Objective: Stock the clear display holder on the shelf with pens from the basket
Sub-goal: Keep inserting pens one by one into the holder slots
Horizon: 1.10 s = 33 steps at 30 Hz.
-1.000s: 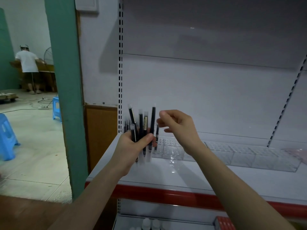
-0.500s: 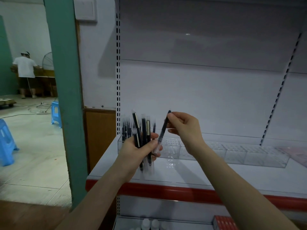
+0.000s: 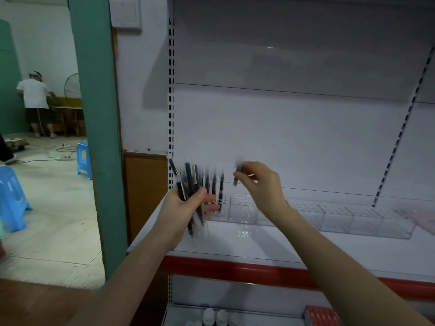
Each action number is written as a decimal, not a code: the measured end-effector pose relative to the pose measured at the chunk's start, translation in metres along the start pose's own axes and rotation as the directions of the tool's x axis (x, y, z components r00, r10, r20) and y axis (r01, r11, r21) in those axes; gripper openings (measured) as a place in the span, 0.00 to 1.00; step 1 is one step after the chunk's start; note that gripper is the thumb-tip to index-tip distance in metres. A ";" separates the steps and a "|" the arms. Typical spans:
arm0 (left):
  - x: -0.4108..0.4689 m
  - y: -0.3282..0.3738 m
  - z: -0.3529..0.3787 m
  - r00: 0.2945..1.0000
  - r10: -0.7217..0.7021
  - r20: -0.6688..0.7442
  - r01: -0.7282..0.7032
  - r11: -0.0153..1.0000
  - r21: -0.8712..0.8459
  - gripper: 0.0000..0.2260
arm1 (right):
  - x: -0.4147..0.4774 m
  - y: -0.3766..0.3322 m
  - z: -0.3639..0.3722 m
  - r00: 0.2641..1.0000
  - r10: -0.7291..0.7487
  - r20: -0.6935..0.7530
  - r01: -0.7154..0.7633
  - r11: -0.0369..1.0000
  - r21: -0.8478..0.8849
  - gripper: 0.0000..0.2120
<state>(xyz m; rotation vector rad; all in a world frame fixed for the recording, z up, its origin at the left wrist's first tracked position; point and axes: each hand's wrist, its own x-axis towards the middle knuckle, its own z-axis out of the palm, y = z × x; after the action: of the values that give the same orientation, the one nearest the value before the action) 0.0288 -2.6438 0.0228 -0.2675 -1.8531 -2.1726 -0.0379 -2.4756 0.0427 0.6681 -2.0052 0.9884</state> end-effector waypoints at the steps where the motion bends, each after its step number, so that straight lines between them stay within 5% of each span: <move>1: 0.001 -0.001 -0.004 1.000 0.004 -0.019 -0.004 1.000 0.017 0.04 | 0.004 0.000 0.001 0.993 0.120 -0.005 -0.119 0.992 0.050 0.08; 4: 0.003 -0.005 -0.012 0.998 0.037 -0.059 -0.033 0.997 0.066 0.04 | 0.015 0.001 0.006 0.954 0.299 -0.031 -0.291 0.944 0.154 0.11; 8: 0.004 -0.004 -0.015 0.995 0.054 -0.078 -0.050 0.997 0.050 0.05 | 0.020 0.001 0.019 0.934 0.352 0.061 -0.357 0.925 0.132 0.12; 23: 0.007 -0.002 -0.018 0.990 0.142 -0.021 -0.141 0.989 0.037 0.15 | 0.022 0.016 0.047 0.862 0.413 0.293 -0.396 0.911 -0.118 0.12; 33: 0.010 -0.005 -0.019 0.991 0.131 0.009 -0.131 0.991 0.036 0.22 | 0.023 0.020 0.052 0.832 0.451 0.322 -0.407 0.892 -0.198 0.10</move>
<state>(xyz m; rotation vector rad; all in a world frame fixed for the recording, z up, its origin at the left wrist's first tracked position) 0.0180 -2.6628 0.0180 -0.3782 -1.8228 -2.0506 -0.0868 -2.5101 0.0337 0.3466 -2.5989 1.0406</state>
